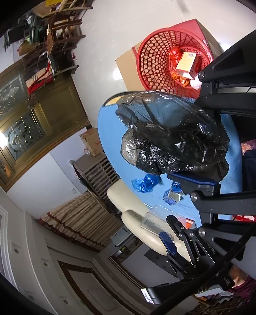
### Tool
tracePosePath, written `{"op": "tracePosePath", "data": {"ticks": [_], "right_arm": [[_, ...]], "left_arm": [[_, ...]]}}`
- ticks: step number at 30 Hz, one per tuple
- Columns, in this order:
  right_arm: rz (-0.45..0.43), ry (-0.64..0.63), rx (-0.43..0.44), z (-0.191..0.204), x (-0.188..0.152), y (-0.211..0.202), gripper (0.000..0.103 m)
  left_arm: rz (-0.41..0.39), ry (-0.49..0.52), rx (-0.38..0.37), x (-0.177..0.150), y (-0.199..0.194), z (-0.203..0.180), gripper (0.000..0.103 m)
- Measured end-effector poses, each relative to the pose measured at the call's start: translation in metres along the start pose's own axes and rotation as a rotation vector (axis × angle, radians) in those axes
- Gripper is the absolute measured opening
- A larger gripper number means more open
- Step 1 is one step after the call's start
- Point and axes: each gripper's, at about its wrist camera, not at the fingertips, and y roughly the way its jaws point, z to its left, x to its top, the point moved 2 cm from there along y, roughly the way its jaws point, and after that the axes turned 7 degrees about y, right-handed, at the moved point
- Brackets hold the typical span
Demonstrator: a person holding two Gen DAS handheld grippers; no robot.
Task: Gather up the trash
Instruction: 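Carry the black bags and clear tray over the red basket with both tools, then open both tools over the red basket to drop the bags and tray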
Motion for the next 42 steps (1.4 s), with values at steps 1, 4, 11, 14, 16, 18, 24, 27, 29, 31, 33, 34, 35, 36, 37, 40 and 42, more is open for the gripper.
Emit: {"op": "tracePosePath", "data": {"ticks": [1,4,11,14,16,18,24,27,29,31,33,34,35,36,37,40,42], "right_arm": [[-0.005,0.009,-0.006,-0.004,0.001,-0.001,0.040],[-0.022,0.043,-0.029,-0.020,0.005,-0.005,0.040],[-0.057,0.138,-0.120,-0.068,0.012,-0.008,0.040],[-0.065,0.177,-0.153,-0.089,0.017,-0.007,0.040],[-0.072,0.196,-0.171,-0.099,0.020,-0.006,0.041],[-0.072,0.217,-0.188,-0.110,0.024,-0.003,0.042],[-0.082,0.305,-0.213,-0.137,0.032,0.005,0.063],[-0.093,0.343,-0.220,-0.143,0.032,0.004,0.068],[-0.087,0.355,-0.222,-0.149,0.034,0.003,0.068],[-0.090,0.347,-0.230,-0.148,0.032,0.002,0.068],[-0.078,0.335,-0.227,-0.146,0.031,0.003,0.068],[-0.072,0.330,-0.224,-0.145,0.031,0.003,0.068],[-0.067,0.324,-0.221,-0.141,0.034,0.008,0.068],[-0.060,0.311,-0.219,-0.138,0.035,0.012,0.068],[-0.054,0.302,-0.217,-0.134,0.034,0.015,0.068],[-0.040,0.257,-0.211,-0.115,0.033,0.024,0.068],[-0.043,0.229,-0.221,-0.108,0.032,0.026,0.068]], "left_arm": [[-0.001,0.001,-0.013,0.002,0.002,-0.002,0.056],[-0.008,0.016,-0.038,0.009,0.006,-0.012,0.056],[-0.018,0.045,-0.165,0.037,0.024,-0.042,0.057],[-0.019,0.054,-0.234,0.052,0.033,-0.059,0.057],[-0.011,0.061,-0.279,0.060,0.041,-0.070,0.057],[0.002,0.062,-0.324,0.069,0.049,-0.080,0.059],[0.028,0.056,-0.413,0.089,0.069,-0.101,0.060],[0.042,0.020,-0.447,0.091,0.079,-0.099,0.060],[0.049,0.004,-0.446,0.087,0.083,-0.095,0.060],[0.061,-0.024,-0.444,0.078,0.088,-0.085,0.060],[0.079,-0.055,-0.446,0.069,0.094,-0.075,0.060],[0.087,-0.072,-0.446,0.061,0.096,-0.068,0.060],[0.101,-0.091,-0.436,0.053,0.099,-0.061,0.060],[0.115,-0.111,-0.429,0.043,0.102,-0.053,0.060],[0.123,-0.128,-0.428,0.036,0.104,-0.044,0.060],[0.158,-0.191,-0.386,0.008,0.110,-0.014,0.060],[0.166,-0.245,-0.371,-0.009,0.109,0.005,0.060]]}}
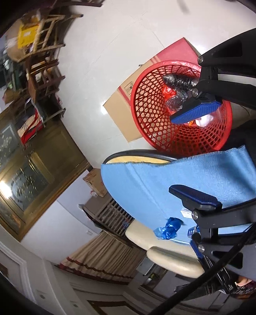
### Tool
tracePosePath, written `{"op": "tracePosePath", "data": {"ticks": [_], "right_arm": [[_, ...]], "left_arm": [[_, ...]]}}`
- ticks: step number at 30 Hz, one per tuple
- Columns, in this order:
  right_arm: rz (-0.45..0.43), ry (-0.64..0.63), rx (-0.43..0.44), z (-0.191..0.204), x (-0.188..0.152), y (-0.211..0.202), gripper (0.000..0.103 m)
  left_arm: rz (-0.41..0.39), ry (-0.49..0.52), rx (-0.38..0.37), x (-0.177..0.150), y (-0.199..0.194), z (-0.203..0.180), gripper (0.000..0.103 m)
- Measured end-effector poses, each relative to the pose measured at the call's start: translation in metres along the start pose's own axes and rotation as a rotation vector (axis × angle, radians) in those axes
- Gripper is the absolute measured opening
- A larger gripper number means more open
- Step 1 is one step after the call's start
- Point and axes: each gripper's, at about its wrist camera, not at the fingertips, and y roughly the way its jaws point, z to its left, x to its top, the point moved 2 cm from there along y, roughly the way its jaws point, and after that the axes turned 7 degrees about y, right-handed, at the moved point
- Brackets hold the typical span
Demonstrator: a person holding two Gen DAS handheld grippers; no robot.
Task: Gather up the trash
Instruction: 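Open both tools over the red basket to drop the bags and tray, then move both open tools back over the table toward the remaining trash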
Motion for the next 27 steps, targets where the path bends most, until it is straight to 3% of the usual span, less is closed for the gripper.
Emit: {"op": "tracePosePath", "data": {"ticks": [3,7,10,17,27], "right_arm": [[0.002,-0.001,-0.024,-0.003,-0.003,0.003,0.068],[0.016,0.088,-0.046,-0.024,-0.001,0.006,0.068],[0.025,0.065,-0.060,-0.018,0.000,0.006,0.068],[0.135,-0.069,-0.031,0.036,-0.022,0.044,0.068],[0.334,-0.280,-0.016,0.129,-0.082,0.125,0.068]], "left_arm": [[-0.018,-0.049,0.038,-0.017,-0.011,0.027,0.060],[-0.034,-0.076,0.086,-0.041,-0.022,0.054,0.060],[-0.032,-0.133,0.120,-0.058,-0.027,0.087,0.060],[0.015,-0.322,0.187,-0.104,-0.023,0.154,0.060],[0.025,-0.354,0.251,-0.132,-0.021,0.183,0.060]]}}
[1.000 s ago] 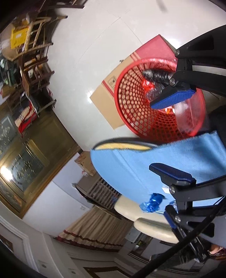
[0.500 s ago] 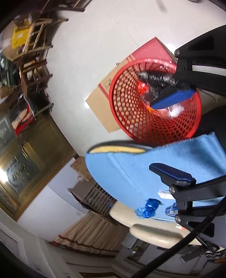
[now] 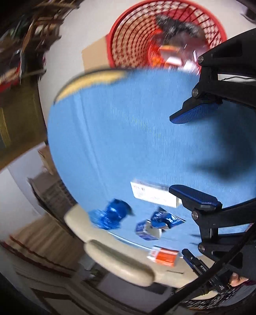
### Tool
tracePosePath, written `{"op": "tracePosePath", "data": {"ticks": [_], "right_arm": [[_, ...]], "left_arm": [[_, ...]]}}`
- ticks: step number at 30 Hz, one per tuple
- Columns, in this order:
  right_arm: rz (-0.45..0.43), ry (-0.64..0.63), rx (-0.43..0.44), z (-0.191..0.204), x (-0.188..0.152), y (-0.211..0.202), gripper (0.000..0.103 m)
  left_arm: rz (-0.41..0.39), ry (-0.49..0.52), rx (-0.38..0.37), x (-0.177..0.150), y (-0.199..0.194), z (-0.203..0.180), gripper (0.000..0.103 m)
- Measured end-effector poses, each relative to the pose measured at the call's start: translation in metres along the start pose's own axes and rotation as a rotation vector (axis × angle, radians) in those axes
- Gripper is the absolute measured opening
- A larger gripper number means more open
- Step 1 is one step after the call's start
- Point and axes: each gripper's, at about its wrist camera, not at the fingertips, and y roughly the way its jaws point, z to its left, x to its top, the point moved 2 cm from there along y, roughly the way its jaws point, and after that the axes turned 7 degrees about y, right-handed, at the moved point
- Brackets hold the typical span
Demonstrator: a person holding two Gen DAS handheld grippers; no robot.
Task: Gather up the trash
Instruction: 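Move both open tools back over the table toward the remaining trash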
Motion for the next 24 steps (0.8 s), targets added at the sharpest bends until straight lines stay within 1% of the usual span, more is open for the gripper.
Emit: {"op": "tracePosePath", "data": {"ticks": [6,8,10,13,16,19,21,22,23,24], "right_arm": [[0.071,-0.131,0.016,0.066,-0.001,0.037,0.068],[0.086,-0.174,-0.007,0.083,-0.001,0.052,0.068],[0.098,-0.170,-0.041,0.090,-0.001,0.066,0.068],[0.129,-0.143,-0.068,0.093,0.001,0.084,0.068],[0.144,-0.168,-0.111,0.102,0.001,0.100,0.068],[0.155,-0.199,-0.189,0.108,-0.002,0.118,0.068],[0.134,-0.223,-0.213,0.112,-0.003,0.121,0.064],[0.133,-0.248,-0.233,0.114,-0.004,0.124,0.059],[0.122,-0.273,-0.248,0.116,-0.006,0.124,0.049],[0.121,-0.292,-0.255,0.118,-0.007,0.125,0.049]], "left_arm": [[0.005,0.015,0.013,-0.015,0.007,0.017,0.060],[0.004,0.005,0.013,-0.019,0.005,0.023,0.060],[0.001,-0.006,0.015,-0.023,0.004,0.030,0.060],[0.004,-0.013,0.022,-0.032,0.005,0.039,0.060],[0.015,-0.015,0.032,-0.038,0.007,0.044,0.060],[0.012,-0.018,0.022,-0.037,0.008,0.045,0.060],[0.003,-0.011,0.004,-0.032,0.006,0.042,0.060],[0.001,-0.002,-0.004,-0.030,0.005,0.039,0.060],[-0.002,0.011,-0.014,-0.026,0.005,0.035,0.060],[-0.007,0.031,-0.029,-0.021,0.005,0.029,0.060]]}}
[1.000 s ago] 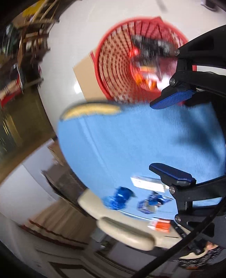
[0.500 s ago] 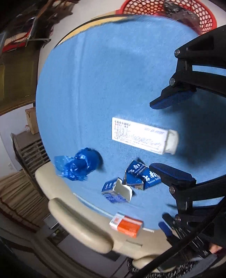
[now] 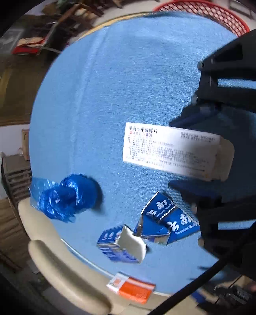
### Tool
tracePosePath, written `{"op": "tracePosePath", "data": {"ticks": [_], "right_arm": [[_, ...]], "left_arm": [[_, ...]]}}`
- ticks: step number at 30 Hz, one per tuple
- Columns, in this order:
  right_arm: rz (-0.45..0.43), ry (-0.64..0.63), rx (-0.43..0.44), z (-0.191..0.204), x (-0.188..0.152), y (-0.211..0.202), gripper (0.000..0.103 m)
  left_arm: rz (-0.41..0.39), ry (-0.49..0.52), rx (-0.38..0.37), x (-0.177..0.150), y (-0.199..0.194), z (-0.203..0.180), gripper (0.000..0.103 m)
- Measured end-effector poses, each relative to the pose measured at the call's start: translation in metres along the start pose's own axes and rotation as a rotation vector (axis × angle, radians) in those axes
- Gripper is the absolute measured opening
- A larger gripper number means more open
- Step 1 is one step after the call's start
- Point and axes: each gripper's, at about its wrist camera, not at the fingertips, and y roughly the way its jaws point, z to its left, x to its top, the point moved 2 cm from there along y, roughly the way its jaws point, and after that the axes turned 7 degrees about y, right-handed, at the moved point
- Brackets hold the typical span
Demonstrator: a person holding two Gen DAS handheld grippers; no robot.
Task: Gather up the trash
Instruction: 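Move both open tools back over the table toward the remaining trash, then grasp the white medicine box with the right tool while the left grasps the blue carton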
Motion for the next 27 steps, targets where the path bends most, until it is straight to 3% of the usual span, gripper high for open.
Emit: {"op": "tracePosePath", "data": {"ticks": [2,6,12,19,27], "right_arm": [[-0.012,-0.022,-0.002,0.001,-0.003,-0.001,0.049],[-0.027,-0.005,0.016,-0.012,-0.014,-0.009,0.049],[-0.028,0.040,0.044,-0.052,-0.035,-0.027,0.049],[-0.016,0.086,0.114,-0.078,-0.050,-0.044,0.049],[-0.026,0.096,0.148,-0.074,-0.051,-0.042,0.049]], "left_arm": [[-0.008,0.026,-0.025,0.009,0.001,-0.010,0.061],[-0.029,0.098,-0.068,0.035,0.007,-0.039,0.072],[0.010,0.207,-0.125,0.063,0.037,-0.087,0.073],[0.084,0.262,-0.131,0.084,0.073,-0.119,0.073],[0.117,0.293,-0.070,0.083,0.092,-0.125,0.081]]}}
